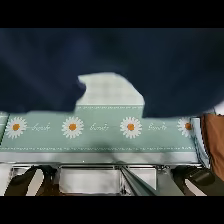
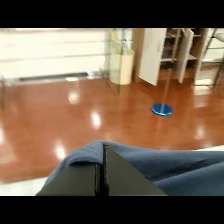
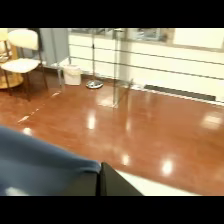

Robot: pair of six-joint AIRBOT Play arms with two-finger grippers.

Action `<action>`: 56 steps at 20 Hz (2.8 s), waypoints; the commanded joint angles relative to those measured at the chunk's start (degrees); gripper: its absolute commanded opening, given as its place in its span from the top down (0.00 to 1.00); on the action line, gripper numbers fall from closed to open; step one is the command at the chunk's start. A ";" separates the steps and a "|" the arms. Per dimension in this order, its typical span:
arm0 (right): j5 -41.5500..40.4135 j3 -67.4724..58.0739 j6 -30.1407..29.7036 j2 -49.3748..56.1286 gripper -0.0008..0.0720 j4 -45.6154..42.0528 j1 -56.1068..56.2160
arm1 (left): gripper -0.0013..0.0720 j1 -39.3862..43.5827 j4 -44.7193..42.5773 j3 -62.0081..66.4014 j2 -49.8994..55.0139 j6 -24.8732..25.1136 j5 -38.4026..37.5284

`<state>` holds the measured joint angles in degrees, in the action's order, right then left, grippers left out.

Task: Fold the shirts.

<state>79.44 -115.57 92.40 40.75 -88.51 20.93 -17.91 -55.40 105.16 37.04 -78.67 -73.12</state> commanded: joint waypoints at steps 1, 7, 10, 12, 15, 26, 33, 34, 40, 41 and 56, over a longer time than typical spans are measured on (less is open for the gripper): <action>9.01 -0.52 1.60 -3.41 0.96 -1.92 -0.04 | 0.96 9.20 -12.79 0.72 -7.17 -7.08 -3.30; 10.32 17.29 3.98 -2.05 0.96 -5.14 -0.04 | 0.96 12.81 -13.84 -11.52 -5.07 -9.03 -9.22; 6.16 28.52 4.68 2.89 0.96 -10.58 -0.15 | 0.96 12.81 -13.94 -28.59 -2.25 -9.05 -8.31; 2.10 32.92 4.85 8.76 0.96 -11.50 -2.56 | 0.96 12.83 -13.38 -40.48 1.97 -9.03 -2.93; -7.80 33.59 2.75 20.39 0.96 -7.26 -10.29 | 0.96 12.83 -10.54 -50.40 12.41 -7.23 12.07; -17.42 8.46 -1.68 61.83 0.42 23.80 -22.12 | 0.29 12.94 -1.16 -20.31 53.81 -6.05 15.91; 8.48 9.53 -5.44 54.47 0.42 11.41 -37.27 | 0.28 -0.48 -16.94 -16.17 51.06 -5.42 -9.42; 8.11 14.95 -5.11 50.84 0.42 10.49 -39.98 | 0.28 -3.72 -14.40 -21.68 48.39 -5.33 -9.44; -16.92 67.19 -12.28 20.96 0.42 29.14 -48.76 | 0.28 -19.76 1.03 -61.66 34.75 1.75 -3.98; -17.53 72.48 -13.49 17.86 0.42 30.95 -48.96 | 0.29 -21.20 0.98 -64.74 34.80 3.26 -4.00; -18.78 84.02 -12.63 11.58 0.42 29.42 -49.09 | 0.94 -10.43 4.48 -67.65 40.98 2.75 10.73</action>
<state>61.95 -31.83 76.86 52.47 -55.11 -28.03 -31.11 -52.21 37.60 76.95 -75.68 -65.28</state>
